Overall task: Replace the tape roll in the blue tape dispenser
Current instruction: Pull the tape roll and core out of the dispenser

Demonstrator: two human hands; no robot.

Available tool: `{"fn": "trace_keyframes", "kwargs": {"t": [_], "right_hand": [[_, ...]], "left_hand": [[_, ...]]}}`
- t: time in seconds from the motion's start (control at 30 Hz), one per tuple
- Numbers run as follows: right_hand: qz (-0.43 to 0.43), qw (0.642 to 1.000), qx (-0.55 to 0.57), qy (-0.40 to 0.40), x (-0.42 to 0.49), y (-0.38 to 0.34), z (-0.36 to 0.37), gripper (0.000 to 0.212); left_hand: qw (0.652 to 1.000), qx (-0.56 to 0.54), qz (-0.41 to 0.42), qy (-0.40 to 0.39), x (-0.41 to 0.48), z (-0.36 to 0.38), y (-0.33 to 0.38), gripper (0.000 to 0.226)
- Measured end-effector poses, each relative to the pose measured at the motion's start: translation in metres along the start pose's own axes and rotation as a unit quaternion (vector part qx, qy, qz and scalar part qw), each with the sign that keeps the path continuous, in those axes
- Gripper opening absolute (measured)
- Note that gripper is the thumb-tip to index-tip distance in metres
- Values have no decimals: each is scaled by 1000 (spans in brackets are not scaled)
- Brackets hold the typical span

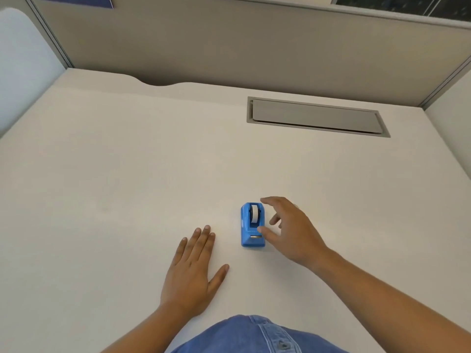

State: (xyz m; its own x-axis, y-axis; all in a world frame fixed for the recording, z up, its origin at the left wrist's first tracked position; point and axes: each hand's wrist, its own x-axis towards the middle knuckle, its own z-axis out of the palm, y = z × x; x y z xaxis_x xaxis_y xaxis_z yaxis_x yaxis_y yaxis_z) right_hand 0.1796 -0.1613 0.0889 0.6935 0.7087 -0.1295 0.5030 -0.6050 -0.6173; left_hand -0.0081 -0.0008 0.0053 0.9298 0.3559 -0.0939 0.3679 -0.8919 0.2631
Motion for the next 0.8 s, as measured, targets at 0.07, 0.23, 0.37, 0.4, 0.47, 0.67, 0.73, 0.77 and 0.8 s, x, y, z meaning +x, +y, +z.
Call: {"fn": "trace_keyframes", "kwargs": {"t": [0.07,0.23,0.37,0.4,0.47,0.67,0.73,0.77,0.8], "right_hand": [[1,1000,-18,-24,13,-3,-4,55],[13,997,-43,-65,35,-5,-3,57],[2,996,-58,-64,43,-5,0,50],[-2,996,-57,-65,44,-5,1,46],[-16,995,-61,-74,46,-4,1,37],[-78,990,-74,-89,47,-1,-2,42],[-89,987,-98,-90,49,1,-2,35],[-90,986,-109,-90,49,2,-2,32],[-91,985,-116,-92,51,2,-2,29]], "left_hand": [[1000,-10,-6,3,1,-3,2,80],[994,-103,-30,20,24,-23,19,99],[982,-188,-20,18,58,-42,39,108],[977,-212,-17,14,65,-47,45,109],[965,-261,-13,-7,77,-54,53,111],[936,-343,-17,-73,92,-52,58,121],[931,-355,-21,-85,93,-51,57,122],[928,-360,-23,-89,94,-52,57,122],[927,-363,-23,-92,94,-52,56,123]]}}
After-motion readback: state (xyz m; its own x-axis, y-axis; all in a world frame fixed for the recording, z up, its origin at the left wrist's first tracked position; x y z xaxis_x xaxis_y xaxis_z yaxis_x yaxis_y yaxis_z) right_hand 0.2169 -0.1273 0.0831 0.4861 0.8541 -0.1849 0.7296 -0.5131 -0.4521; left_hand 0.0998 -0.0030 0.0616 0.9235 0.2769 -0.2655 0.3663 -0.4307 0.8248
